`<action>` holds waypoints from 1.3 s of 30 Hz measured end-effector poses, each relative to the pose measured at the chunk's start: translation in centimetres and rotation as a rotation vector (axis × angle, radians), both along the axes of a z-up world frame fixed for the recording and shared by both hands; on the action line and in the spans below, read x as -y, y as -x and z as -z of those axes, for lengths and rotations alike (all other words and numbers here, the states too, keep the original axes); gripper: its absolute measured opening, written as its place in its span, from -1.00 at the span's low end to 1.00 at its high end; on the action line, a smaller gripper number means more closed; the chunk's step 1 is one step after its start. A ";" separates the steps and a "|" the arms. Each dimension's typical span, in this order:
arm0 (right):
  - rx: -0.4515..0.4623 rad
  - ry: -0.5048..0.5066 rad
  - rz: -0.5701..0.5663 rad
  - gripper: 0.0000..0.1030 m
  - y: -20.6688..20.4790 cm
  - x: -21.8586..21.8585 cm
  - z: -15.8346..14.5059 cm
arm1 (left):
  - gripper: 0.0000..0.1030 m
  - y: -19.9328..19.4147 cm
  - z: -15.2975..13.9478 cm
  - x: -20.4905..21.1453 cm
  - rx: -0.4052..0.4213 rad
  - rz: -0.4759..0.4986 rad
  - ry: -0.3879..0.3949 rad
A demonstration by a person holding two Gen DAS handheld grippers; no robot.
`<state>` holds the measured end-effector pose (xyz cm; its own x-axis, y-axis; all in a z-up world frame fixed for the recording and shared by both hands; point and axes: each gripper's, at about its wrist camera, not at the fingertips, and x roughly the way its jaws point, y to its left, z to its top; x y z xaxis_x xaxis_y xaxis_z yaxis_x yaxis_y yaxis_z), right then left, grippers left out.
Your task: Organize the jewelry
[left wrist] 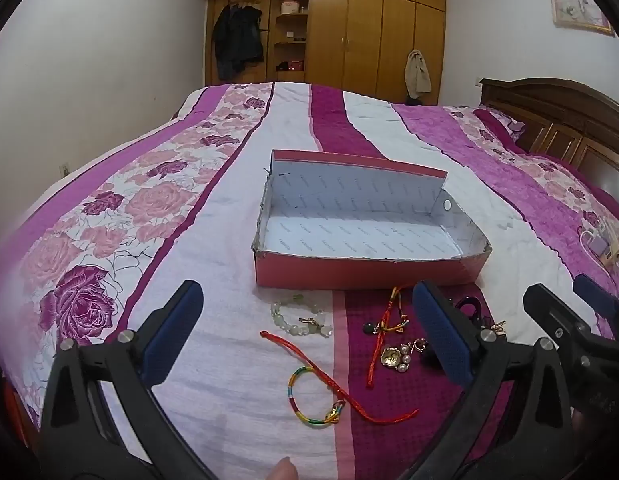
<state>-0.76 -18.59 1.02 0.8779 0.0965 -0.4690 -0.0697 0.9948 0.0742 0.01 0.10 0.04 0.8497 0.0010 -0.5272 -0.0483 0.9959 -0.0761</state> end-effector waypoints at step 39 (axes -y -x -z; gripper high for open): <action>0.006 -0.003 0.000 1.00 0.0 0.2 -0.1 | 0.89 0.0 -0.7 0.5 0.007 0.000 -0.006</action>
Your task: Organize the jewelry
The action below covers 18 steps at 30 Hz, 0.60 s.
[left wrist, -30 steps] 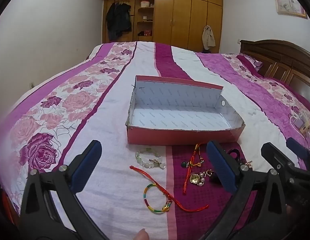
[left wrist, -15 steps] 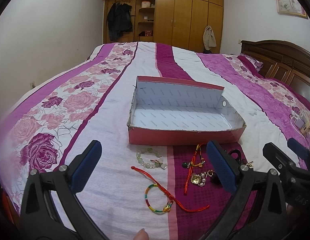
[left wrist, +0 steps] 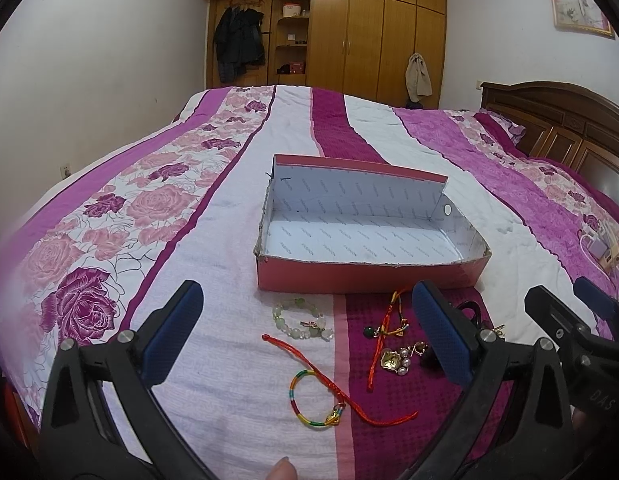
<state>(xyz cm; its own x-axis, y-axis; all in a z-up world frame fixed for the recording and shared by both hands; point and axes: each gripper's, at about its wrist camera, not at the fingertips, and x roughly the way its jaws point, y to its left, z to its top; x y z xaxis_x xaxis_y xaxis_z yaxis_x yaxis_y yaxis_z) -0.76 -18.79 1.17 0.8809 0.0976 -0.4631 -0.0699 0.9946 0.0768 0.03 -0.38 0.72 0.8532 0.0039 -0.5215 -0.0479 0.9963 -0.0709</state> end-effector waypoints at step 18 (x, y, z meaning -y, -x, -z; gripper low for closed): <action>0.002 0.000 0.000 1.00 0.0 0.1 -0.1 | 0.89 -0.1 -0.4 -0.4 0.002 0.001 0.008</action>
